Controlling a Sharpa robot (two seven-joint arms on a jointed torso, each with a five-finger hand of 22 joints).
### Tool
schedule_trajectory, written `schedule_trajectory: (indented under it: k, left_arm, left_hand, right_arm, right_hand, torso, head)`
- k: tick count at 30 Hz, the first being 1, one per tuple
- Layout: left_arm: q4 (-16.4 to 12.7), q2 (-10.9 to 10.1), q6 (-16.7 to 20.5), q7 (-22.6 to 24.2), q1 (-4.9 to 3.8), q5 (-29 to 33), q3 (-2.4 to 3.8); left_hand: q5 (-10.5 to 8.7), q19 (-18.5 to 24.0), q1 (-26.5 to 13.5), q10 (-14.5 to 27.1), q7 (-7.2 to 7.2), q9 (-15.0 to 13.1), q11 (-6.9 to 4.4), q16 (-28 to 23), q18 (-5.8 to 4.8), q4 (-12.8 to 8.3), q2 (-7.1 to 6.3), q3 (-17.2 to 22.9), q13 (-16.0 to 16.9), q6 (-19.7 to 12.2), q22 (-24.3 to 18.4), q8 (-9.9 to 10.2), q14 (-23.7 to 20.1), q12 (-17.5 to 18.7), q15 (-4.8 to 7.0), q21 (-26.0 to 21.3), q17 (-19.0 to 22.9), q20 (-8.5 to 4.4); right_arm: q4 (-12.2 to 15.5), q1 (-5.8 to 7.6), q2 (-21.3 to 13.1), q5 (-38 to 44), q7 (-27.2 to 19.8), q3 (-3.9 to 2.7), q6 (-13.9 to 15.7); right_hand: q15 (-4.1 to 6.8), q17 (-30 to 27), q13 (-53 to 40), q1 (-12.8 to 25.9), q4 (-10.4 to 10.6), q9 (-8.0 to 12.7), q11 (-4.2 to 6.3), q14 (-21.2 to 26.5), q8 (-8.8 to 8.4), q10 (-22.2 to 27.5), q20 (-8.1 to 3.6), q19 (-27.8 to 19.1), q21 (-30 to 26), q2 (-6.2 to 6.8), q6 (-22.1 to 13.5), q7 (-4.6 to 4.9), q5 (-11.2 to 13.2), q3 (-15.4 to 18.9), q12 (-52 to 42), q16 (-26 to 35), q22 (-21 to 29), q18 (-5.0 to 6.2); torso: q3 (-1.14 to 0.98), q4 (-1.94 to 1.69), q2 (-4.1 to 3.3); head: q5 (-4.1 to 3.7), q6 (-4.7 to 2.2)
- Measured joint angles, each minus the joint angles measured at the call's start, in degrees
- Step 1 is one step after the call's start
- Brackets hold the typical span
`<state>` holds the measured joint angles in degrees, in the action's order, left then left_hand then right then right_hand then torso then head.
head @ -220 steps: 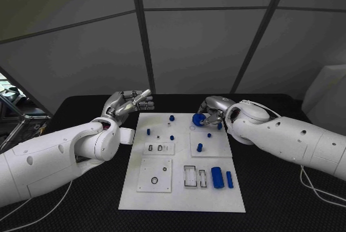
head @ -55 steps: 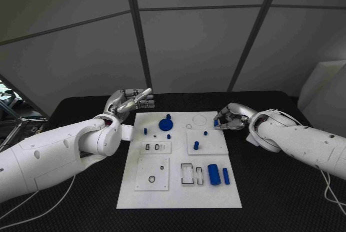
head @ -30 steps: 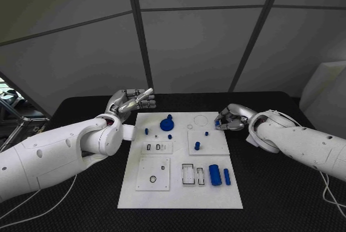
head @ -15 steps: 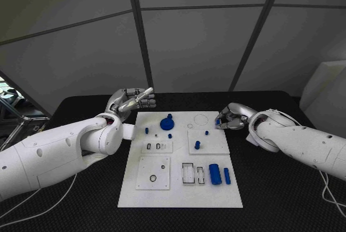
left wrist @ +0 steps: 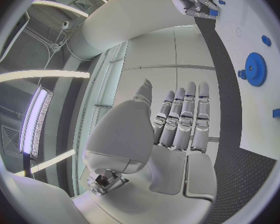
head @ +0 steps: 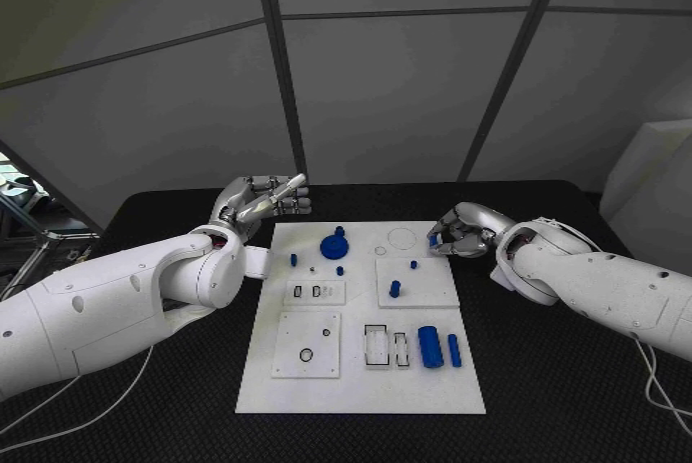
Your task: Assemble the parts on the task board
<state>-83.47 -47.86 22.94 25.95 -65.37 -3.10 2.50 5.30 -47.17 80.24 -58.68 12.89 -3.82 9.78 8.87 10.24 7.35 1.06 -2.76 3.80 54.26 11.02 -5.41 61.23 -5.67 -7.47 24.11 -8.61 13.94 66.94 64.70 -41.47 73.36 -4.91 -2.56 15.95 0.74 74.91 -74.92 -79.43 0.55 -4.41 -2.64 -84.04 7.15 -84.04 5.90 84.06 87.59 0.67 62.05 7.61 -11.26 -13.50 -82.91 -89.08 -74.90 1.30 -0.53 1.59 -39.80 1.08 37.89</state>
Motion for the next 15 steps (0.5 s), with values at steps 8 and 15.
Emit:
schedule_trajectory:
  k: [8, 15]
  left_arm:
    - [0.13, -0.14, 0.00, -0.02, 0.00, 0.00, 0.00]
    - [0.68, -0.13, 0.00, -0.04, 0.00, -0.01, 0.00]
  left_hand:
    - [0.00, 0.00, 0.00, 0.00, 0.00, 0.00, 0.00, 0.00, 0.00, -0.16, 0.00, -0.16, 0.00, 0.00, 0.00, 0.00, 0.00, 0.00, 0.00, 0.00, 0.00, 0.00]
    - [0.00, 0.00, 0.00, 0.00, 0.00, 0.00, 0.00, 0.00, 0.00, -0.16, 0.00, -0.16, 0.00, 0.00, 0.00, 0.00, 0.00, -0.01, 0.00, 0.00, 0.01, 0.00]
  right_arm:
    - [7.50, 0.04, -2.51, 0.00, 0.64, -0.13, 1.80]
    - [13.24, 0.20, -1.61, -0.03, 1.96, -0.38, 3.03]
  right_hand:
    - [0.20, 0.00, 0.00, -0.10, 0.09, 0.00, 0.00, 0.21, 0.01, 0.00, -0.20, -0.20, 0.00, -0.37, 0.00, 0.00, 0.30, -0.38, 0.00, 0.00, 0.00, 0.01]
    - [0.20, 0.00, 0.00, -0.05, 0.09, 0.00, 0.00, 0.21, 0.01, 0.00, -0.20, -0.20, 0.00, -0.43, -0.02, -0.01, 0.31, -0.38, 0.00, 0.00, 0.00, 0.00]
  torso:
    - [0.09, 0.09, 0.20]
    - [0.19, 0.14, 0.53]
  head:
    - [-0.04, 0.06]
    - [0.23, 0.27]
